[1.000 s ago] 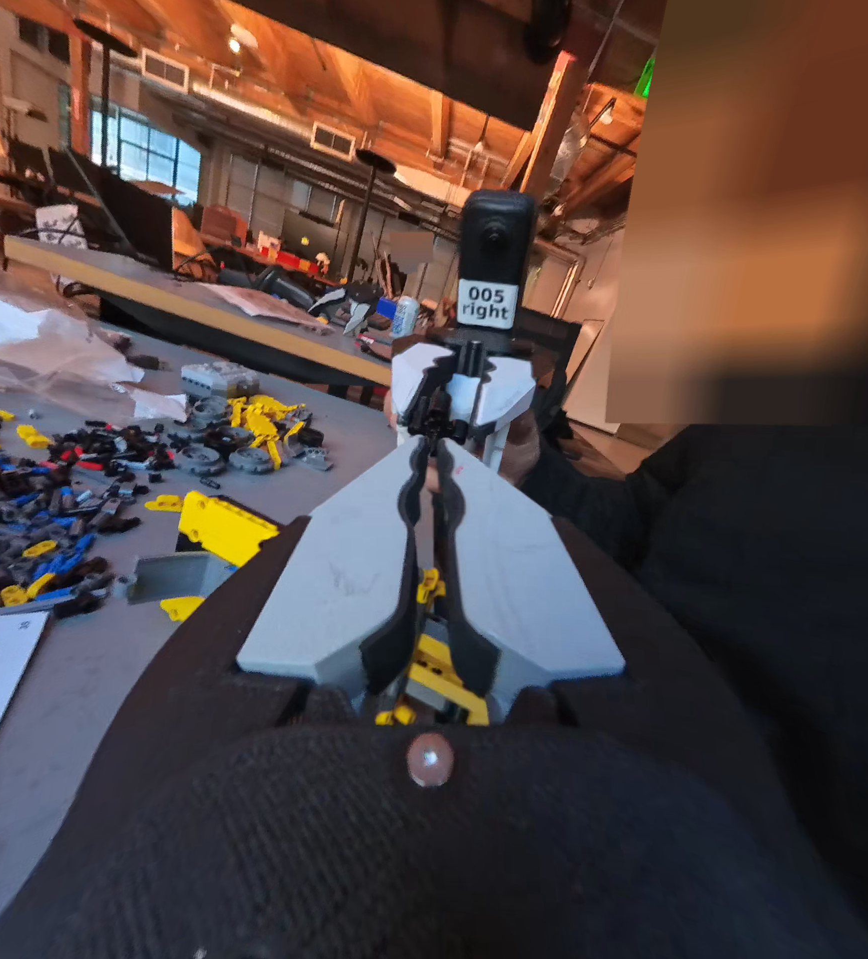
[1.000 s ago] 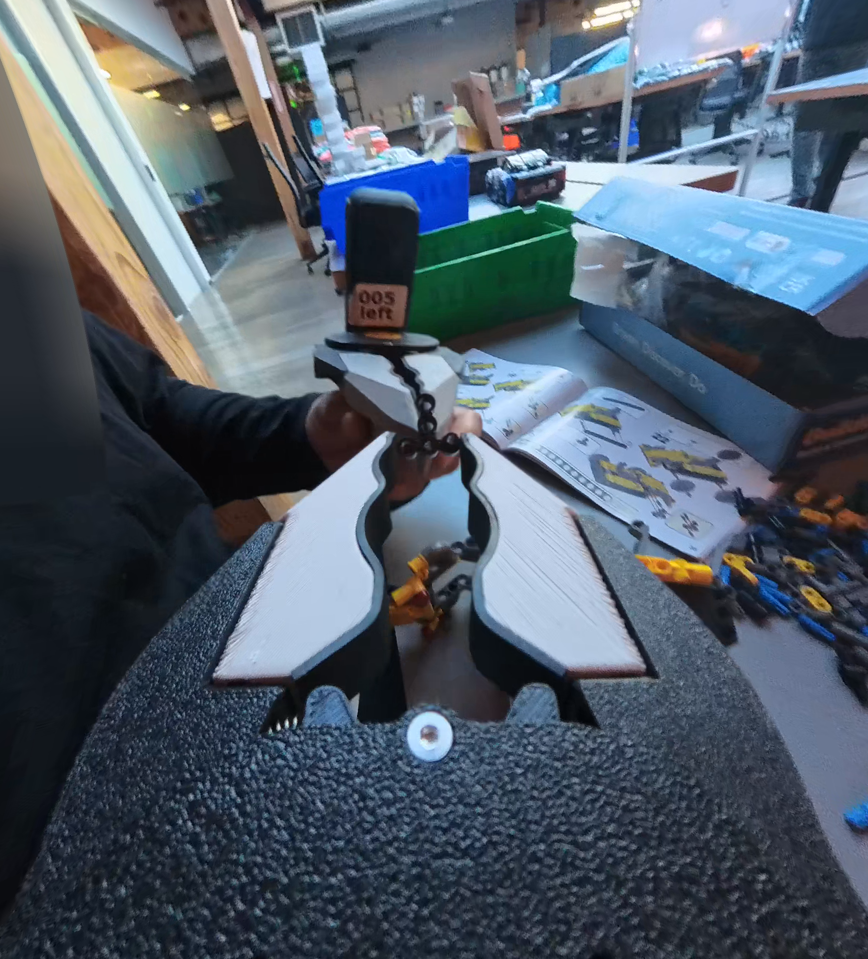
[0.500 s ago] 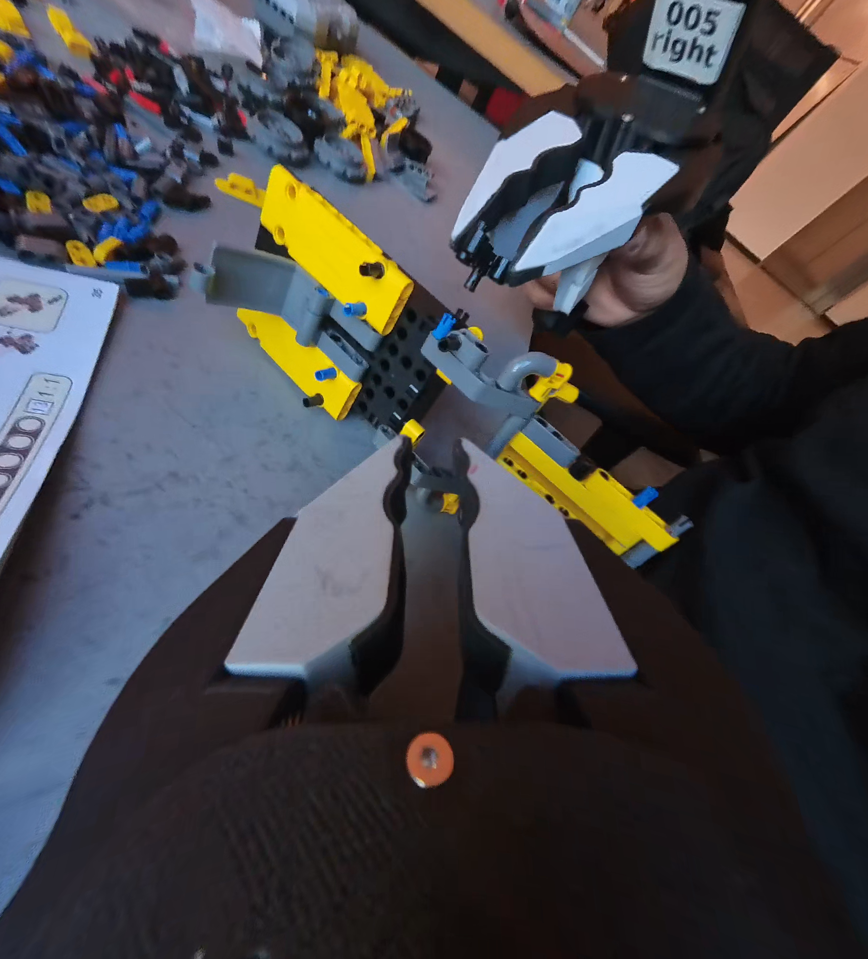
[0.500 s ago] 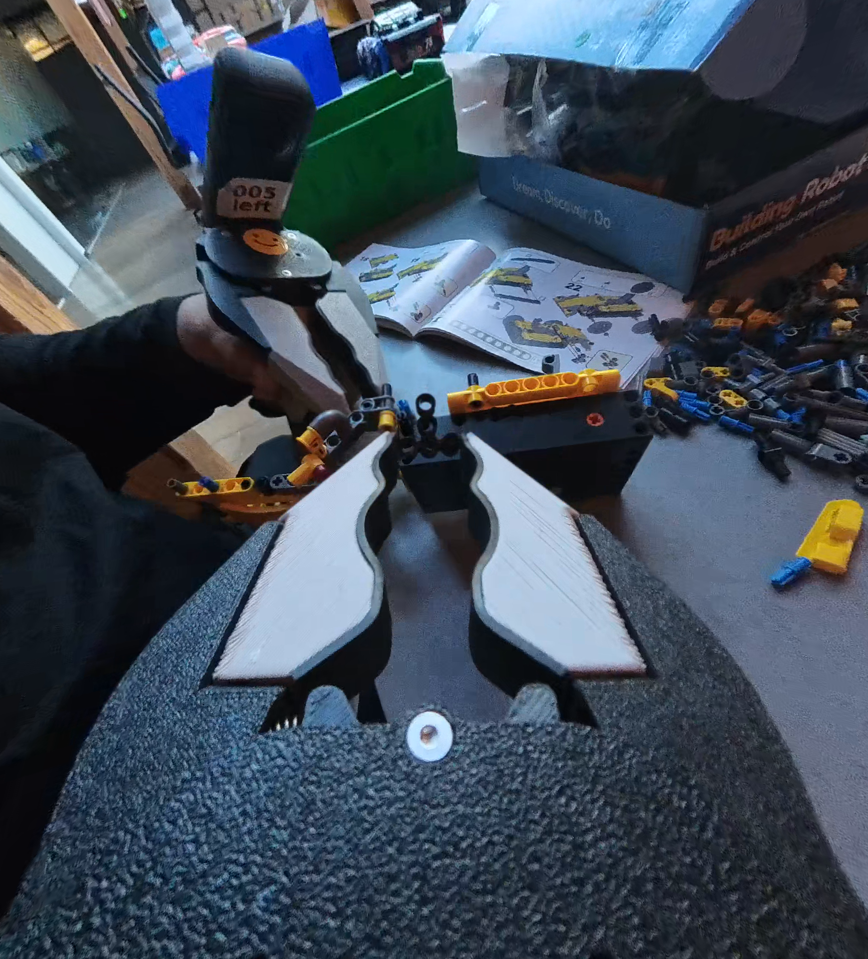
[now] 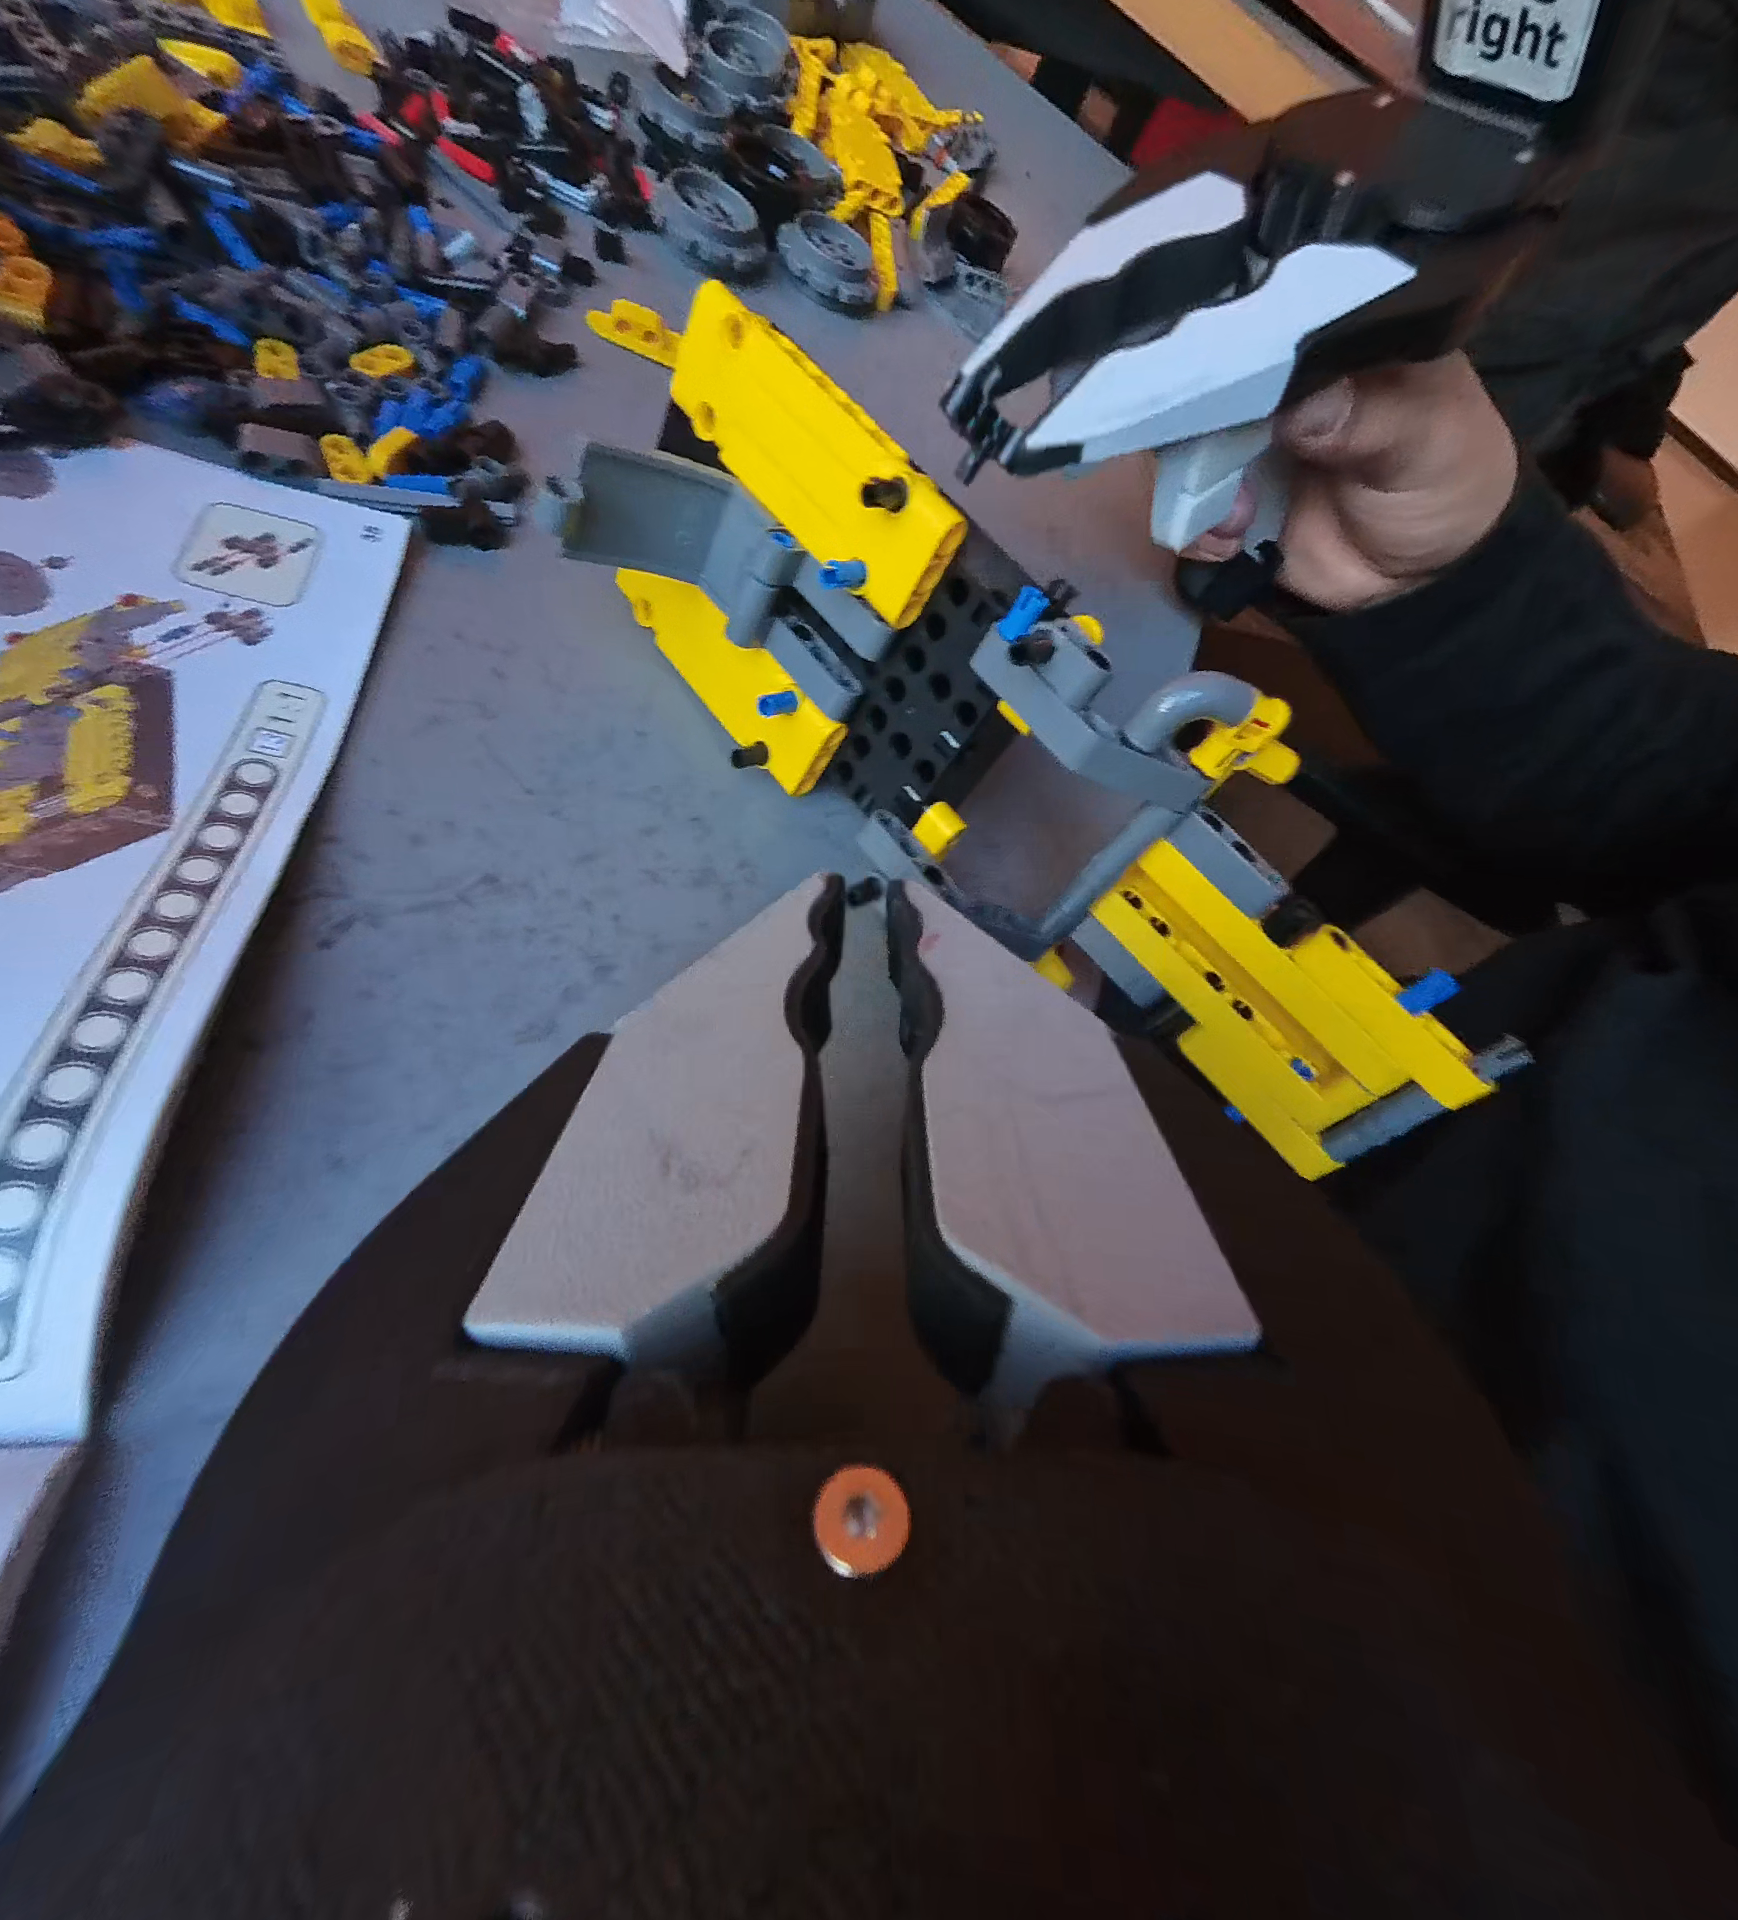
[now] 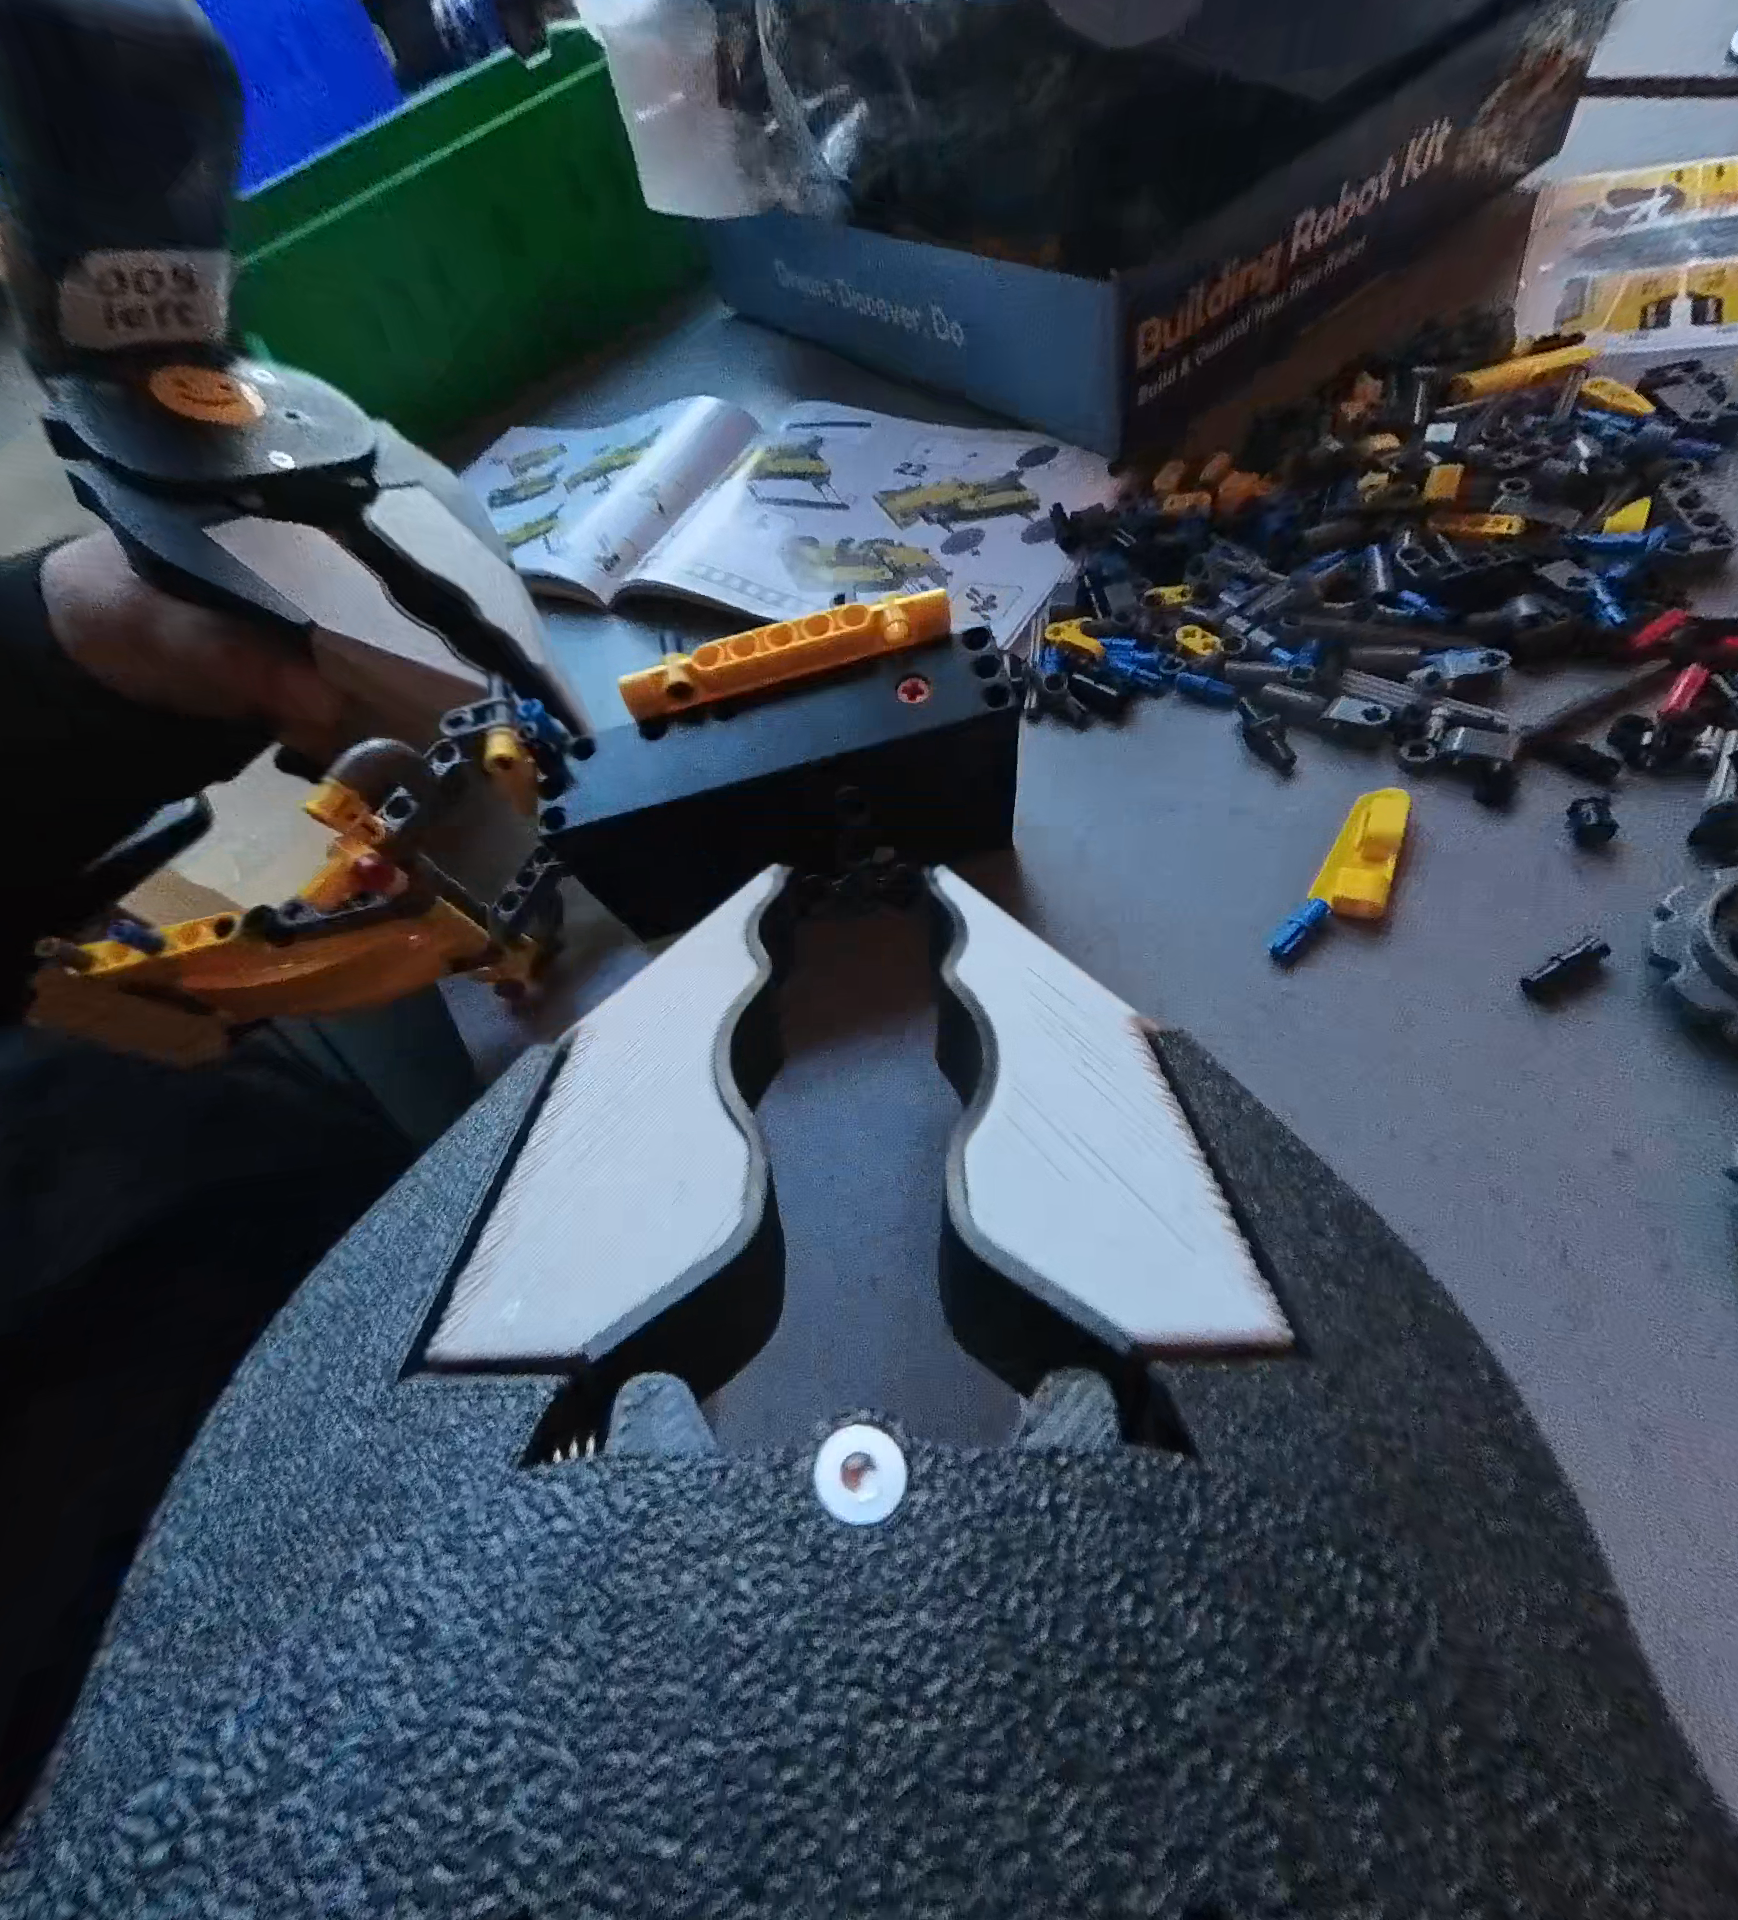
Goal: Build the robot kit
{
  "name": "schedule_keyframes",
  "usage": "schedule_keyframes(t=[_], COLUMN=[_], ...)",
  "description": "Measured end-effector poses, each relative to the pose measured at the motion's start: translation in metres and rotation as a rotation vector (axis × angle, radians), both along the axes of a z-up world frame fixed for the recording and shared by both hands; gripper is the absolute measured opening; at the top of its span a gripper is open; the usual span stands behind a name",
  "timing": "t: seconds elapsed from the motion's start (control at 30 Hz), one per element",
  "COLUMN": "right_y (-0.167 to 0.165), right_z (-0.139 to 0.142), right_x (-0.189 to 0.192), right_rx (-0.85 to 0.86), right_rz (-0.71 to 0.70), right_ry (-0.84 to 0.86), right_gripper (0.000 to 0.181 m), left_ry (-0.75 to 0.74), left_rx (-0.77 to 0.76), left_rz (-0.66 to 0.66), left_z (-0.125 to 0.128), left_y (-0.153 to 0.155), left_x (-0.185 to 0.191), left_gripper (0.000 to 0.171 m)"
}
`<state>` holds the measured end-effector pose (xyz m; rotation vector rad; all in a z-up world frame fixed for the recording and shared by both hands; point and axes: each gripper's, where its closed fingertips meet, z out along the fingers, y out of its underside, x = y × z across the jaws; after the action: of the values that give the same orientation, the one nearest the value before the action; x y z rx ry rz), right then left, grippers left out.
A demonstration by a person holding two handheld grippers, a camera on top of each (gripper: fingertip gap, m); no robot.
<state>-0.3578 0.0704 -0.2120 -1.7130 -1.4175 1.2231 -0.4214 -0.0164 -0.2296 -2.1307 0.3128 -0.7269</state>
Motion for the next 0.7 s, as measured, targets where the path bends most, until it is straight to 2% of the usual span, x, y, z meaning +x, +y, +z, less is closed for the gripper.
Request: schedule_keyframes(t=[0.13, 0.2, 0.33, 0.53, 0.6, 0.7], right_y=[0.0, -0.003, -0.012, -0.01, -0.009, -0.019], right_z=[-0.007, -0.009, -0.003, -0.008, -0.003, 0.022], right_x=[-0.01, -0.014, -0.02, -0.024, -0.019, -0.008], right_rx=[0.026, 0.004, -0.019, 0.04, 0.072, 0.112], right_rz=[0.04, 0.071, 0.136, 0.171, 0.18, 0.231], right_ry=[-0.071, -0.079, -0.048, -0.077, -0.068, -0.005], right_gripper=[0.024, 0.024, 0.024, 0.024, 0.024, 0.024], left_ry=[0.085, 0.062, 0.01, -0.027, -0.007, 0.001], left_rx=[0.041, 0.037, -0.012, -0.023, -0.016, 0.009], left_rz=[-0.001, -0.036, -0.136, -0.152, -0.139, -0.094], left_z=[0.003, 0.006, -0.002, -0.002, -0.002, 0.002], left_y=[0.017, 0.02, 0.011, 0.001, -0.003, -0.009], left_x=[-0.006, 0.001, 0.026, 0.042, 0.038, 0.024], left_gripper=[0.006, 0.006, 0.0, 0.0, 0.0, 0.007])
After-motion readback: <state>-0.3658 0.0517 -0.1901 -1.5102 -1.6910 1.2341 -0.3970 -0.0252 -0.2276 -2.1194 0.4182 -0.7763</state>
